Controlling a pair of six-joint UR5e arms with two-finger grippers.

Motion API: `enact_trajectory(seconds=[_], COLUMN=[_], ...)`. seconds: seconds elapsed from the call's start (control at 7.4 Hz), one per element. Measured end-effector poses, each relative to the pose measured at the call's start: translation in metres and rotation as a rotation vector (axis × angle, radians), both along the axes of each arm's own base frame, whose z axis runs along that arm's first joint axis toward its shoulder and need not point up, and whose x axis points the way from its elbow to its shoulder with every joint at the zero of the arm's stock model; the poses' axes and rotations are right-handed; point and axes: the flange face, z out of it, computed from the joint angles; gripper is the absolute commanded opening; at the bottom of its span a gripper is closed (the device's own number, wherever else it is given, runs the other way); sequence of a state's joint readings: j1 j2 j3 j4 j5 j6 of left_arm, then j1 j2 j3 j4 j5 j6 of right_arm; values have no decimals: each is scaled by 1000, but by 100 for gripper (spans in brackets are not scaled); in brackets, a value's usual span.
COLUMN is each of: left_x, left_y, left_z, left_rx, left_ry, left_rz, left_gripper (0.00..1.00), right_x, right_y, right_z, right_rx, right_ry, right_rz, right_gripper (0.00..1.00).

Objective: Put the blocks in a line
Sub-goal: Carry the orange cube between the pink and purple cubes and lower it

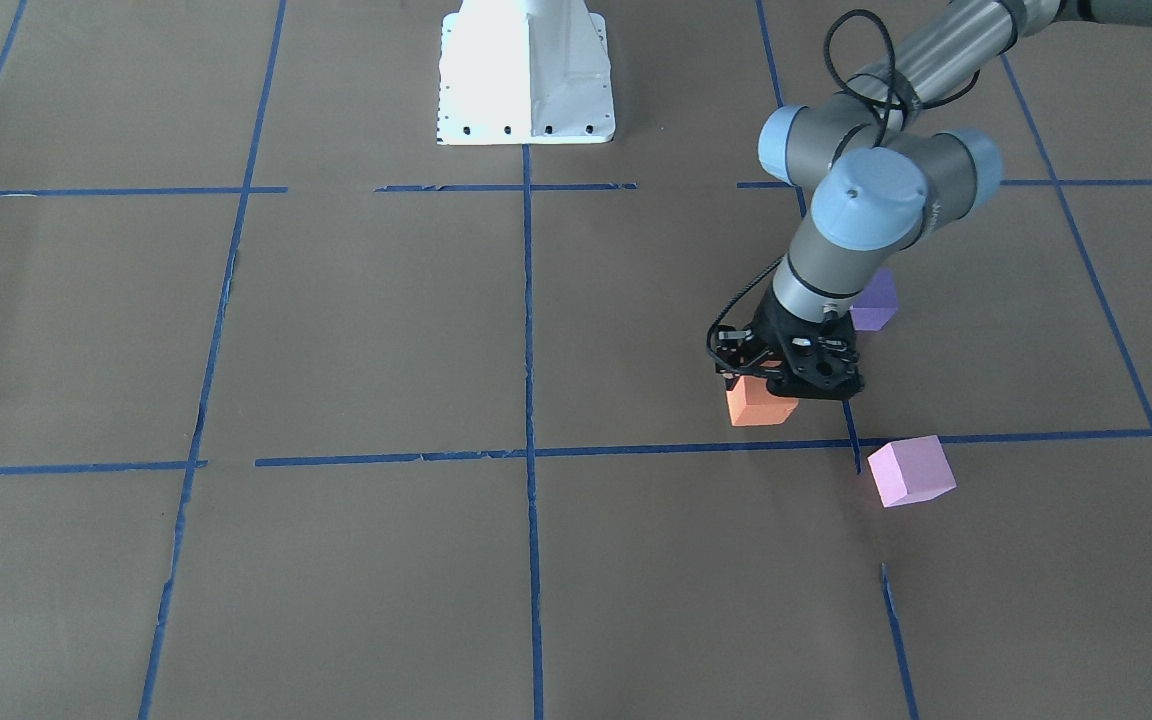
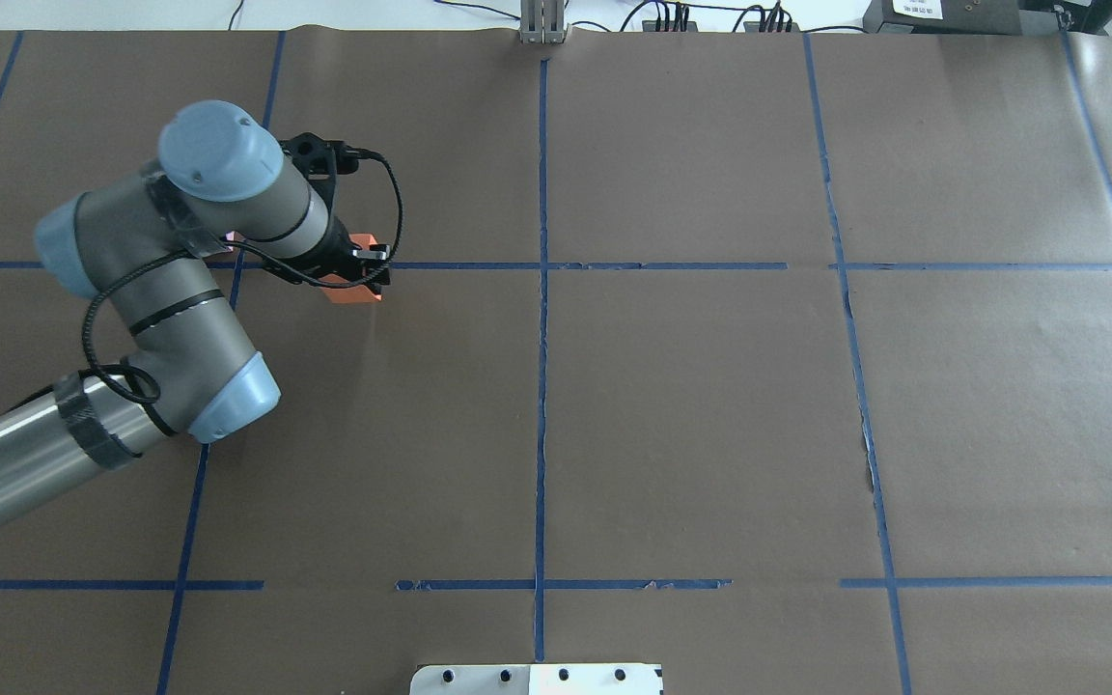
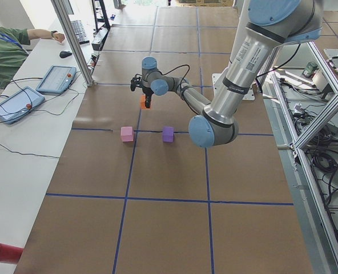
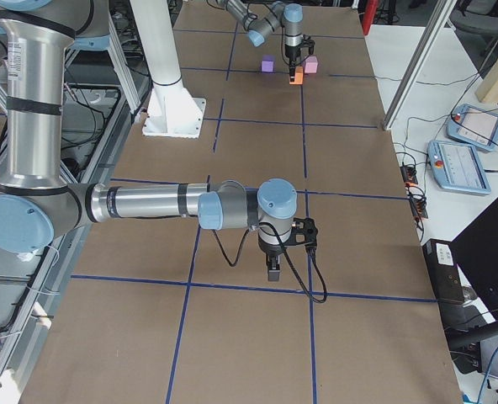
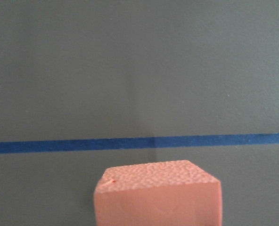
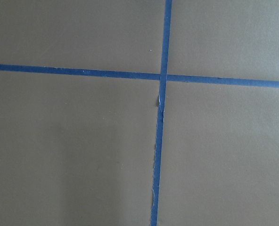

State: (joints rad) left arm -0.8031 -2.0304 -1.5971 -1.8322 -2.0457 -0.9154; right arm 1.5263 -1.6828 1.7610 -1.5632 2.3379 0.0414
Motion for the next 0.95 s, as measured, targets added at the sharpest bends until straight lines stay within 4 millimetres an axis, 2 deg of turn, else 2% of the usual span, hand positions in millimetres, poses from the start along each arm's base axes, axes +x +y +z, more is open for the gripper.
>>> enact_trajectory(seconds=[0.14, 0.27, 0.41, 0.54, 0.68, 0.81, 0.95], left_x=[-28, -44, -50, -50, -49, -47, -45], left_y=[0, 3, 4, 4, 4, 3, 4], left_z=[32, 60, 78, 92, 105, 114, 121], left_rx=[11, 10, 0, -13, -25, -34, -37], left_ry=[-27, -53, -72, -86, -92, -90, -88], left_rz=[22, 39, 49, 54, 59, 66, 71], left_gripper=[39, 39, 39, 46, 60, 87, 99], right_x=[0, 0, 0, 0, 0, 0, 0], right_y=[0, 0, 0, 0, 0, 0, 0], right_z=[0, 0, 0, 0, 0, 0, 0], right_rx=[0, 0, 0, 0, -1, 0, 0], right_ry=[0, 0, 0, 0, 0, 0, 0], right_rz=[0, 0, 0, 0, 0, 0, 0], right_gripper=[100, 100, 100, 100, 100, 100, 100])
